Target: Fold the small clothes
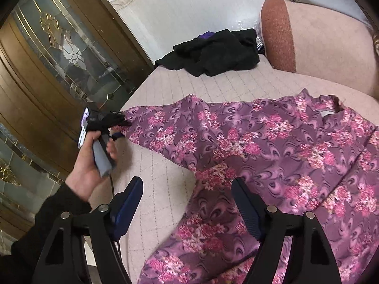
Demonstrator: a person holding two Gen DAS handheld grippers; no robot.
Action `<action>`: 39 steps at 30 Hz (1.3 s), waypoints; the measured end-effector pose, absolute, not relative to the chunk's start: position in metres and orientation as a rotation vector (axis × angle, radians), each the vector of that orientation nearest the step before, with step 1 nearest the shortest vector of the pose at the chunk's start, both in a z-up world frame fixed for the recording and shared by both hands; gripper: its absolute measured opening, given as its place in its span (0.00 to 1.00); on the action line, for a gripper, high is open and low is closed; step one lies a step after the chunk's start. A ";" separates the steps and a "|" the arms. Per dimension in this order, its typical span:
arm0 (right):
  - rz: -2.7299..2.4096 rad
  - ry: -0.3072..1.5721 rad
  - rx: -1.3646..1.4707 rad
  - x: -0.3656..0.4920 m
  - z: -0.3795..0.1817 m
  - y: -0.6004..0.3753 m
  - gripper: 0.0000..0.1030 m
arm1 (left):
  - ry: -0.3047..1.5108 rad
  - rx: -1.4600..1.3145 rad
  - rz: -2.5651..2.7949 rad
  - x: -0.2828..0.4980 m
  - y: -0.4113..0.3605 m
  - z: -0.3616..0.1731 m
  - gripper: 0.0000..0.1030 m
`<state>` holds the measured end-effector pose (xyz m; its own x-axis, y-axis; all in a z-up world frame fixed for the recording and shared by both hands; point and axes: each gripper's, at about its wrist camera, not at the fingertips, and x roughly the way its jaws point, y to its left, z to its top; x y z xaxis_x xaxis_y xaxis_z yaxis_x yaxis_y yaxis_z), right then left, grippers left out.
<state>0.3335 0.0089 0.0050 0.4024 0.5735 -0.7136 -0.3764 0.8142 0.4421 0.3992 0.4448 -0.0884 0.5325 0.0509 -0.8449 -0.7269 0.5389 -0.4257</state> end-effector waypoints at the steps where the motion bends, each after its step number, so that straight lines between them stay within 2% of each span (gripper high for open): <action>1: 0.601 0.988 0.219 0.331 0.006 0.007 0.79 | 0.900 -0.855 0.527 0.399 0.440 -0.085 0.05; 5: 0.570 0.973 0.199 0.311 0.018 -0.007 0.79 | 0.796 -0.648 0.465 0.376 0.395 -0.033 0.05; 10: 0.525 0.943 0.221 0.285 0.038 -0.032 0.79 | 0.660 -0.447 0.299 0.340 0.306 0.058 0.05; 14: 0.487 0.891 0.283 0.261 0.059 -0.058 0.79 | 0.631 -0.375 0.159 0.311 0.236 0.091 0.04; 24: 0.428 0.835 0.445 0.215 0.072 -0.130 0.79 | 0.681 -0.283 -0.089 0.252 0.127 0.087 0.04; 33: 0.370 0.832 0.541 0.191 0.058 -0.186 0.79 | 0.700 -0.162 -0.220 0.217 0.078 0.046 0.04; 39: 0.356 0.853 0.575 0.196 0.047 -0.216 0.79 | 0.734 -0.126 -0.323 0.215 0.057 0.041 0.04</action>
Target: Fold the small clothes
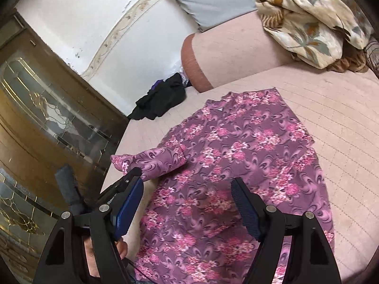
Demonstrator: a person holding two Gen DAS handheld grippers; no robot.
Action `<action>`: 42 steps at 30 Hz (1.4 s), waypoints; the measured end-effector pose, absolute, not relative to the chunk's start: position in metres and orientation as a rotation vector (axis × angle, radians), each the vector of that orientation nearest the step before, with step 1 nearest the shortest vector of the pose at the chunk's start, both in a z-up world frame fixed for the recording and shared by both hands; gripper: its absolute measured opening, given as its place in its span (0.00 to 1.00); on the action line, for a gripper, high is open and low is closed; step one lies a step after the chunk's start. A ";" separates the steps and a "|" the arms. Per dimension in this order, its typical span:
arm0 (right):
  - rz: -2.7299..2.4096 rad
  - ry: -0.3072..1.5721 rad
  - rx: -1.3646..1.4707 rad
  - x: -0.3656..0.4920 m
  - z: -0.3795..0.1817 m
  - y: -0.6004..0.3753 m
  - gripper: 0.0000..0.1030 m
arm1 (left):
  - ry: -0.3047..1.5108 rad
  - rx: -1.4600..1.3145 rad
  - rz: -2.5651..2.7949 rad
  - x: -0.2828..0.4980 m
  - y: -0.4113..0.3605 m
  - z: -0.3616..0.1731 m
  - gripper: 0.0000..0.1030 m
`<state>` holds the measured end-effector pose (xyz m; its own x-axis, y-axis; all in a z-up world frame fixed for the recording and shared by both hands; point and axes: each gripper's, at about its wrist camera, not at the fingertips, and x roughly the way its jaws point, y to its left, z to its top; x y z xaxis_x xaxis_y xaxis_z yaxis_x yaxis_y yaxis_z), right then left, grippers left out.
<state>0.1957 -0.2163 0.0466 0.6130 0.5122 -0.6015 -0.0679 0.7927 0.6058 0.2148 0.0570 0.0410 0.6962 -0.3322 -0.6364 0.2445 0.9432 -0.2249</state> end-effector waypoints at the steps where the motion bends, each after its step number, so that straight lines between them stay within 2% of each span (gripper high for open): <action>1: 0.349 0.854 0.578 0.197 0.045 -0.220 0.79 | 0.723 -0.105 -0.336 0.211 0.051 0.042 0.04; 4: 0.337 0.844 0.598 0.203 0.036 -0.231 0.78 | 0.699 -0.017 -0.400 0.193 0.025 0.041 0.05; 8: 0.350 0.858 0.628 0.216 0.014 -0.239 0.78 | 0.769 0.060 -0.496 0.182 -0.015 0.019 0.05; 11: 0.376 0.924 0.666 0.234 -0.016 -0.242 0.79 | 0.770 0.149 -0.545 0.166 -0.045 0.005 0.06; 14: 0.468 1.007 0.747 0.251 -0.052 -0.243 0.79 | 0.867 0.222 -0.632 0.157 -0.072 -0.018 0.07; 16: 0.513 1.072 0.768 0.260 -0.075 -0.239 0.79 | 0.982 0.280 -0.705 0.154 -0.085 -0.036 0.26; 18: 0.525 1.126 0.776 0.265 -0.092 -0.234 0.79 | 1.017 0.293 -0.770 0.153 -0.084 -0.035 0.28; 20: 0.551 1.156 0.774 0.267 -0.107 -0.232 0.79 | 1.021 0.169 -0.854 0.161 -0.065 -0.020 0.45; 21: 0.562 1.158 0.776 0.266 -0.111 -0.233 0.79 | 1.022 0.079 -0.885 0.169 -0.051 -0.010 0.62; 22: 0.579 1.154 0.788 0.265 -0.116 -0.234 0.79 | 0.996 0.002 -0.878 0.178 -0.035 -0.001 0.74; 23: 0.593 1.147 0.802 0.262 -0.118 -0.236 0.79 | 0.967 -0.042 -0.851 0.185 -0.025 0.003 0.77; 28: 0.639 1.097 0.890 0.250 -0.116 -0.251 0.79 | 1.010 -0.266 -0.628 0.235 0.022 -0.019 0.77; 32: 0.687 1.086 0.907 0.253 -0.098 -0.251 0.81 | 1.095 -0.294 -0.478 0.253 0.025 -0.052 0.73; 35: 0.601 1.212 0.747 0.250 -0.098 -0.234 0.81 | 1.113 -0.251 -0.442 0.260 0.014 -0.063 0.73; 36: 0.536 1.286 0.643 0.247 -0.108 -0.220 0.70 | 1.113 -0.241 -0.439 0.258 0.014 -0.065 0.73; 37: 0.497 1.323 0.576 0.246 -0.114 -0.211 0.55 | 1.114 -0.230 -0.434 0.256 0.013 -0.064 0.73; 38: 0.459 1.335 0.506 0.244 -0.117 -0.204 0.30 | 1.115 -0.219 -0.425 0.256 0.012 -0.066 0.73; 39: 0.426 1.325 0.427 0.242 -0.112 -0.199 0.18 | 1.114 -0.211 -0.419 0.257 0.012 -0.067 0.73; 40: 0.468 1.321 0.402 0.241 -0.101 -0.196 0.11 | 1.107 -0.209 -0.413 0.256 0.013 -0.067 0.73; 42: 0.557 1.269 0.463 0.238 -0.074 -0.202 0.10 | 1.086 -0.213 -0.379 0.256 0.021 -0.064 0.73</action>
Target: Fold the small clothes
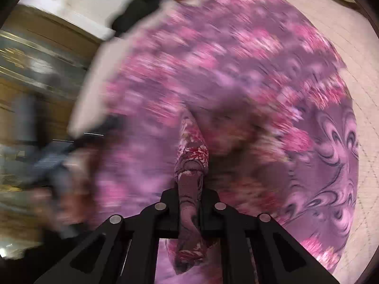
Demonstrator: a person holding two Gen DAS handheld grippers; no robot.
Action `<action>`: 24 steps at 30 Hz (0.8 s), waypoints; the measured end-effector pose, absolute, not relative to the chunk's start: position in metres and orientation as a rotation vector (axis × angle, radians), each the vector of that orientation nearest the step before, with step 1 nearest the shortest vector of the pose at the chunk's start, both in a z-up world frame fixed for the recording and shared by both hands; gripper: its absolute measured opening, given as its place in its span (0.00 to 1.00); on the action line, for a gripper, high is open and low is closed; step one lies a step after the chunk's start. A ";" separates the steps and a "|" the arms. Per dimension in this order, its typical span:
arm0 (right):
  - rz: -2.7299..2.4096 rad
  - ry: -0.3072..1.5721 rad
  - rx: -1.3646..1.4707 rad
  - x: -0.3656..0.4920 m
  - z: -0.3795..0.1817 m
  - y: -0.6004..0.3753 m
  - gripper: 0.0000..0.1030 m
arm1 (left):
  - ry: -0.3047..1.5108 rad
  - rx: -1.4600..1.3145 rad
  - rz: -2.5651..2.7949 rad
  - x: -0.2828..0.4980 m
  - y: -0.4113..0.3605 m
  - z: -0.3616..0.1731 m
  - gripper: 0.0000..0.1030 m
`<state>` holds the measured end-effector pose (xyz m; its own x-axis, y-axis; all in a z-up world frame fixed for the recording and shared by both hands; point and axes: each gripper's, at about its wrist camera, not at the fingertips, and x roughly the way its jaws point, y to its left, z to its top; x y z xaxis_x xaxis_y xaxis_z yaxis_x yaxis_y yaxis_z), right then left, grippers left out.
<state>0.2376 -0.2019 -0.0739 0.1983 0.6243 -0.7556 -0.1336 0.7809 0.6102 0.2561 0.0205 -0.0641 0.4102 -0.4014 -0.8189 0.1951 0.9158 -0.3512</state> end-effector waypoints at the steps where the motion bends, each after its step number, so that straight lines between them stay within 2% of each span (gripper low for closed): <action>1: 0.551 1.222 0.396 0.233 -0.053 -0.203 0.10 | 1.077 -0.223 -0.360 0.256 0.026 -0.063 0.73; 3: 0.509 1.148 0.253 0.219 -0.021 -0.208 0.10 | 1.057 -0.240 -0.310 0.257 0.036 -0.060 0.73; 5: 0.491 1.167 0.185 0.214 -0.022 -0.211 0.12 | 1.030 -0.218 -0.257 0.259 0.041 -0.057 0.73; 7: 0.414 1.277 0.080 0.217 -0.060 -0.209 0.30 | 1.036 -0.212 -0.228 0.261 0.045 -0.058 0.73; 8: 0.398 1.374 0.071 0.223 -0.089 -0.208 0.47 | 1.045 -0.227 -0.229 0.262 0.047 -0.059 0.73; 9: 0.394 1.414 0.060 0.225 -0.101 -0.206 0.47 | 1.051 -0.243 -0.235 0.263 0.050 -0.058 0.73; 11: 0.418 1.355 0.071 0.225 -0.085 -0.210 0.49 | 1.032 -0.249 -0.229 0.262 0.053 -0.053 0.73; 14: 0.488 1.170 0.165 0.219 -0.036 -0.226 0.93 | 0.987 -0.186 -0.180 0.262 0.055 -0.042 0.73; 18: 0.462 1.022 0.281 0.218 -0.005 -0.260 0.94 | 0.982 -0.147 -0.142 0.276 0.060 -0.023 0.74; 22: 0.451 0.960 0.483 0.255 0.009 -0.298 0.94 | 0.981 -0.156 -0.109 0.311 0.073 -0.004 0.87; 24: 0.457 0.951 0.518 0.279 0.008 -0.303 0.93 | 1.010 -0.176 -0.104 0.343 0.078 -0.005 0.87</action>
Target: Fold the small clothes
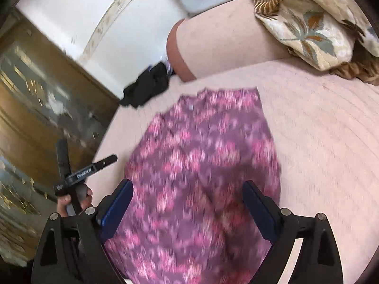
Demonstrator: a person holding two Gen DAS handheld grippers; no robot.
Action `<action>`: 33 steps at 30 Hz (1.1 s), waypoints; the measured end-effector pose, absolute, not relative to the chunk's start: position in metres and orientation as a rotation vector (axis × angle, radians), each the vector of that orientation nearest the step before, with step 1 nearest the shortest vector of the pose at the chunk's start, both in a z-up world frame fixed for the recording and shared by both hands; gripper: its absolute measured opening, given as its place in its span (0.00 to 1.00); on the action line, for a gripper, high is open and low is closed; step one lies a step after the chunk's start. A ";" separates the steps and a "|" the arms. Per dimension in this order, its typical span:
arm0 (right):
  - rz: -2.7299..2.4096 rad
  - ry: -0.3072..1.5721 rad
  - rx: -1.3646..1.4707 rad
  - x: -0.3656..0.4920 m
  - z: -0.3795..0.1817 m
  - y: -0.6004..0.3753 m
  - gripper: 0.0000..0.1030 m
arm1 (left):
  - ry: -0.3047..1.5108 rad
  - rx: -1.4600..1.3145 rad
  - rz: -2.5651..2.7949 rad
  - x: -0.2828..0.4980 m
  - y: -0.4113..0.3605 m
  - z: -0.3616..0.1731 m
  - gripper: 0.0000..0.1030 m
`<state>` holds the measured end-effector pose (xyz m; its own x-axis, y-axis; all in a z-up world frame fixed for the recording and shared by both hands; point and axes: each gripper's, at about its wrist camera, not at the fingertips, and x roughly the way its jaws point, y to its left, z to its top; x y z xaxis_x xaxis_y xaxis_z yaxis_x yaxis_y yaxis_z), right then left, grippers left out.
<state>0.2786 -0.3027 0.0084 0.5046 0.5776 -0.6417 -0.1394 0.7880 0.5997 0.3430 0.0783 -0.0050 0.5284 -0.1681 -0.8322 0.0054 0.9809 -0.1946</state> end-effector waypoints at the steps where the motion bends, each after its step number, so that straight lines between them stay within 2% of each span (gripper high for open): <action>1: 0.438 0.957 0.522 0.298 0.003 -0.310 0.92 | 1.028 -0.173 -0.103 0.359 0.080 -0.008 0.87; 3: 0.407 0.988 0.541 0.335 -0.007 -0.318 0.85 | 1.052 -0.152 -0.073 0.397 0.081 -0.018 0.87; 8: 0.342 1.105 0.517 0.437 -0.052 -0.327 0.74 | 1.099 -0.032 -0.015 0.476 0.068 -0.058 0.87; 9: 0.330 1.121 0.501 0.453 -0.060 -0.325 0.72 | 1.124 -0.058 -0.013 0.489 0.069 -0.068 0.85; 11: 0.286 1.157 0.484 0.485 -0.078 -0.323 0.72 | 1.160 -0.112 -0.036 0.506 0.070 -0.084 0.68; 12: 0.260 1.180 0.481 0.499 -0.088 -0.323 0.69 | 1.187 -0.135 -0.054 0.512 0.070 -0.093 0.55; 13: 0.231 1.194 0.474 0.508 -0.098 -0.324 0.67 | 1.197 -0.147 -0.058 0.516 0.070 -0.098 0.51; 14: 0.212 1.199 0.479 0.515 -0.105 -0.324 0.58 | 1.177 -0.141 -0.052 0.516 0.068 -0.098 0.51; 15: 0.208 1.206 0.486 0.520 -0.112 -0.325 0.43 | 1.157 -0.117 -0.064 0.517 0.064 -0.096 0.38; 16: 0.199 1.203 0.473 0.521 -0.116 -0.324 0.29 | 1.155 -0.101 -0.100 0.517 0.061 -0.095 0.06; 17: 0.193 1.197 0.447 0.520 -0.116 -0.322 0.07 | 1.175 -0.089 -0.142 0.519 0.058 -0.094 0.07; 21: 0.197 1.111 0.381 0.505 -0.089 -0.332 0.03 | 1.090 -0.126 -0.165 0.522 0.074 -0.052 0.05; 26: 0.150 0.984 0.314 0.500 -0.047 -0.350 0.02 | 0.965 -0.137 -0.155 0.529 0.084 -0.011 0.04; 28: 0.130 0.999 0.290 0.506 -0.053 -0.347 0.02 | 0.974 -0.063 -0.104 0.539 0.074 -0.028 0.04; 31: 0.096 1.106 0.232 0.520 -0.090 -0.342 0.03 | 1.068 0.052 0.069 0.557 0.079 -0.075 0.00; 33: 0.093 1.138 0.194 0.519 -0.108 -0.341 0.09 | 1.129 -0.097 0.035 0.559 0.102 -0.089 0.00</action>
